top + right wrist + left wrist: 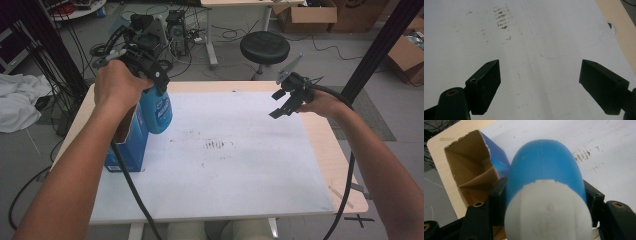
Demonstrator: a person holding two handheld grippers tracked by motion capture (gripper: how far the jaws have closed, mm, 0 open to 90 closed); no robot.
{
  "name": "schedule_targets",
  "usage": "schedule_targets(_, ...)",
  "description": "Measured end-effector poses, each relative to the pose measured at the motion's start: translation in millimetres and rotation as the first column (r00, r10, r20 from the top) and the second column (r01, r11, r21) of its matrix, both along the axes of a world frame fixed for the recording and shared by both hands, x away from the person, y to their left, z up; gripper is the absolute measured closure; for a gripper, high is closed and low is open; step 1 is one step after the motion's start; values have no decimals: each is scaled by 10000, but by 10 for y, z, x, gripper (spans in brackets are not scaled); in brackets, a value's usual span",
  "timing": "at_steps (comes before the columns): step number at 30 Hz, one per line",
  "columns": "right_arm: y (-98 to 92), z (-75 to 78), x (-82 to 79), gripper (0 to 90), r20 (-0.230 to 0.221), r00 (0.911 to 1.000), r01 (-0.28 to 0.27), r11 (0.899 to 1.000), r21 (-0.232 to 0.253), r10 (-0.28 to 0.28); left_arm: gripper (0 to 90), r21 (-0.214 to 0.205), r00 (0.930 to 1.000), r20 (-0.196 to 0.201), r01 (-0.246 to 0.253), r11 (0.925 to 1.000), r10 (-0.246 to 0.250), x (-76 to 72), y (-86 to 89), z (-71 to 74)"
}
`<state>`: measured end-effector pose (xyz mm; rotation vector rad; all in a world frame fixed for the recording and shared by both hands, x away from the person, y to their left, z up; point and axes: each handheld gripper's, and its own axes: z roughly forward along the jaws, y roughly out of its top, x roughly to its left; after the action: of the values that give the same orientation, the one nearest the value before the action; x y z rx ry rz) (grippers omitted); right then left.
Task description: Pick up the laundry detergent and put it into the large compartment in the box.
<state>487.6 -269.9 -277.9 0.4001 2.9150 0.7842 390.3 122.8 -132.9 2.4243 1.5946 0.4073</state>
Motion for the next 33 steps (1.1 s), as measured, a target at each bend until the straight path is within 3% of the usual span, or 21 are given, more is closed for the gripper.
schedule_targets(14, 7, 3, -2, 171, 19, 10000, -10, 10000, 56, 10, 383, -84, 9966, 195, -794, 9968, 796, -78, 298, 202)
schedule_targets(21, 17, 2, -2, 171, 38, 10000, -48, 10000, 51, 48, 383, -236, 9905, 328, -1326, 9909, 1333, -121, 480, 262)
schedule_targets(33, 15, 4, -4, 171, 42, 10000, -24, 10000, 46, 24, 383, -183, 9822, 371, -1838, 9828, 1844, -155, 737, 320)
